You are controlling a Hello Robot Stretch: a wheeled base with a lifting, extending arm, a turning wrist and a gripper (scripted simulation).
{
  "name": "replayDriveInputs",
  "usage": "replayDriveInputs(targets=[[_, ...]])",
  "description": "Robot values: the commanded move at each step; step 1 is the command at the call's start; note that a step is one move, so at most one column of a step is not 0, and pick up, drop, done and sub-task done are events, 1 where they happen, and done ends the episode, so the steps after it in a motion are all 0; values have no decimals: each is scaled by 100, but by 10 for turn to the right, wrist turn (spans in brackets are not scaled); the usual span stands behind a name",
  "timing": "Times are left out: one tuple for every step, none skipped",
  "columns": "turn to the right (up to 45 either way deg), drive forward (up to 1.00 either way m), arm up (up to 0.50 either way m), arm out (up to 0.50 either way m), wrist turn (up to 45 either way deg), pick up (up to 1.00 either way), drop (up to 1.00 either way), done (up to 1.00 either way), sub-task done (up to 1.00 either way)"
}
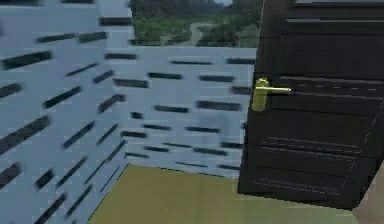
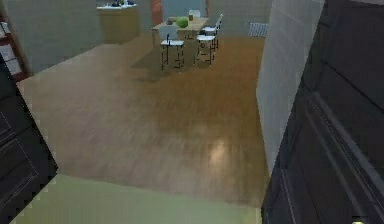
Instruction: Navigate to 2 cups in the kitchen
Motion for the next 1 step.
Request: replayDriveInputs(targets=[[-30,0,0,0,0,0,0,0,0]])
